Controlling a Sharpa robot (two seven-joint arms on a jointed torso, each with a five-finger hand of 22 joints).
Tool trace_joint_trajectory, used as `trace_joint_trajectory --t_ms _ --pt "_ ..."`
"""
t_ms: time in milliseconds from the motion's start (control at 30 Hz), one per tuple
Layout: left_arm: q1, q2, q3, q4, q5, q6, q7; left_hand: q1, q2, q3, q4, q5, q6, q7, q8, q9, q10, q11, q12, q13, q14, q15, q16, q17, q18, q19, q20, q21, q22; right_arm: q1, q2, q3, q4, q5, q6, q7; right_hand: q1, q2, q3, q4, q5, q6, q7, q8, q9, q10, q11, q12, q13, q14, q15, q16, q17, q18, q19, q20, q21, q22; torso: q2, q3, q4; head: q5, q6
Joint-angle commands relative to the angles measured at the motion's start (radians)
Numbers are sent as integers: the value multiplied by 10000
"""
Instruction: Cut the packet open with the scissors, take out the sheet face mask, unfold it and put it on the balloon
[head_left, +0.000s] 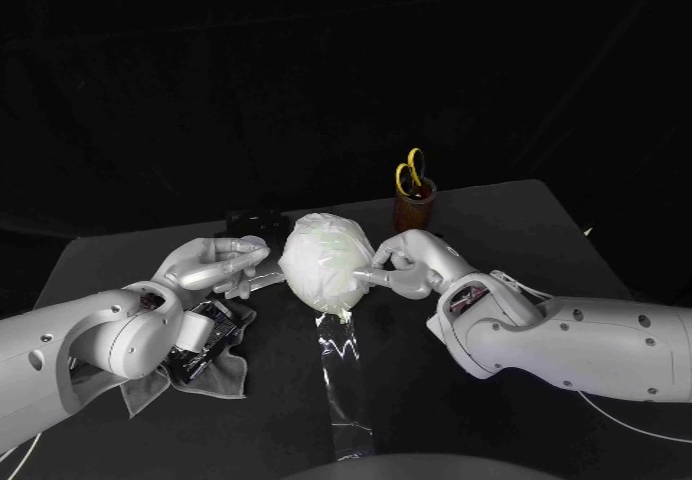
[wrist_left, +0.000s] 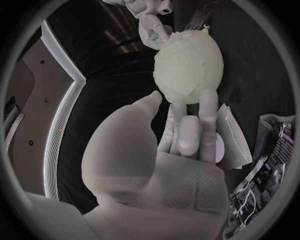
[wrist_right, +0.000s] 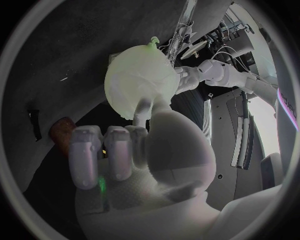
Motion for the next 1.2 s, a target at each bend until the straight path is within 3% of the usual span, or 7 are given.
trace_joint_trajectory --t_ms 33,267,567,967,1200 --pt "6 9 8 30 27 80 105 100 3 -45 27 -19 -24 -16 42 -10 40 14 -42 -8 66 32 55 13 121 60 25 36 6 1 52 4 -25 -676 451 -377 143 45 -88 4 -33 105 -24 71 1 1044 -67 34 2631 1046 -65 43 2633 -135 1052 -68 76 2626 0 2 -3 -18 -8" --pt "6 -2 8 43 27 87 105 120 6 -51 30 -19 -22 -18 46 -10 49 10 -45 -16 82 29 64 34 116 85 22 50 31 -2 107 3 -61 -1207 817 -607 560 0 -94 -41 -29 98 -69 181 -15 1044 -107 34 2631 1046 -103 43 2633 -138 1056 -108 85 2629 2 -4 -4 -28 -21" --pt "6 -7 8 43 25 94 104 120 6 -51 30 -19 -22 -18 46 -10 49 10 -45 -16 82 29 64 34 116 85 22 50 31 -27 83 -2 72 -2099 1316 -826 1196 -372 -142 -66 -30 90 -94 284 -87 1044 -135 34 2631 1046 -127 43 2633 -138 1056 -140 85 2629 -6 1 -12 -66 -74" --pt "6 4 8 39 25 100 110 120 6 -51 30 -19 -22 -18 46 -10 49 10 -45 -16 82 29 64 34 116 85 22 50 31 -149 83 -23 50 -2691 1904 -1053 1384 -501 -83 -21 -28 137 -108 330 -122 1044 -144 34 2631 1046 -134 43 2633 -138 1056 -147 85 2629 -5 3 -7 -93 -109" --pt "6 4 8 28 25 89 112 146 8 -62 37 -19 -20 -21 52 -10 62 7 -49 -29 80 25 56 8 117 96 19 41 17 -217 -4 -31 128 -2821 1887 -1020 1536 -534 -5 -12 -28 153 -116 350 -152 1044 -150 34 2631 1046 -140 43 2633 -138 1056 -152 85 2629 -11 -1 -7 -94 -86"
